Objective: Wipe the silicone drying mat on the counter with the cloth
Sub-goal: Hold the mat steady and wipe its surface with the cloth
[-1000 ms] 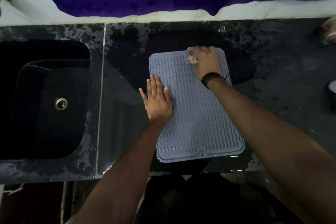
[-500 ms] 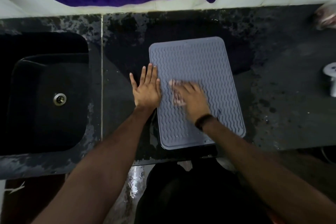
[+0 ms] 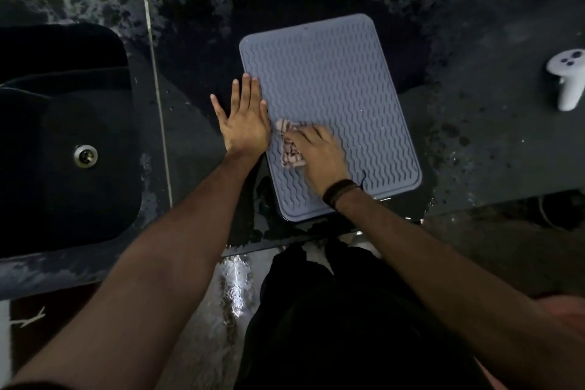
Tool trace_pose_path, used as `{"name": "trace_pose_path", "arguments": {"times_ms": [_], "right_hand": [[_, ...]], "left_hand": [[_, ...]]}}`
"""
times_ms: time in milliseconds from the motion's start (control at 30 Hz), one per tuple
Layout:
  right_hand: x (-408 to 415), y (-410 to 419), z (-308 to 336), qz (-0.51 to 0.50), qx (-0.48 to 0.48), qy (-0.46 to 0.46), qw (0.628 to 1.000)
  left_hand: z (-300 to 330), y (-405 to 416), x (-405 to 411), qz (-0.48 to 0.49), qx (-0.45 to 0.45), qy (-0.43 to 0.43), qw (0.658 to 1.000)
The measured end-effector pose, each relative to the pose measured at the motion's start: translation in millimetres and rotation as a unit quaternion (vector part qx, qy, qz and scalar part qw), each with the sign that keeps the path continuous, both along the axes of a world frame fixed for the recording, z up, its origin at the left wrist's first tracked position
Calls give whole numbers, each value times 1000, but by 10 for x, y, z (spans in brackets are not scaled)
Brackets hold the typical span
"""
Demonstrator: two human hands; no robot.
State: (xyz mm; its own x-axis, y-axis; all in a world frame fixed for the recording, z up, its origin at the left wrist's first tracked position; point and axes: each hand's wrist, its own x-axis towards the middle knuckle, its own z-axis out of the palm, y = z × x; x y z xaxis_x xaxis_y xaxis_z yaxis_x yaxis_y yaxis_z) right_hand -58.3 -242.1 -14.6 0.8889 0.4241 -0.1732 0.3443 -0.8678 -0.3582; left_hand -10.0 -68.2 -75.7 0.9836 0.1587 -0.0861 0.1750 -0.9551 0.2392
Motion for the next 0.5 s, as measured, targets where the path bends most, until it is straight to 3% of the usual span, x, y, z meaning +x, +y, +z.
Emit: {"name": "trace_pose_path", "arguments": {"times_ms": [200, 500], "right_hand": [[-984, -514, 151, 43, -7, 21, 999], [-760, -180, 163, 58, 15, 28, 998]], "left_hand": [[16, -27, -9, 7, 3, 5, 1000], [90, -46, 18, -6, 38, 50, 998]]}}
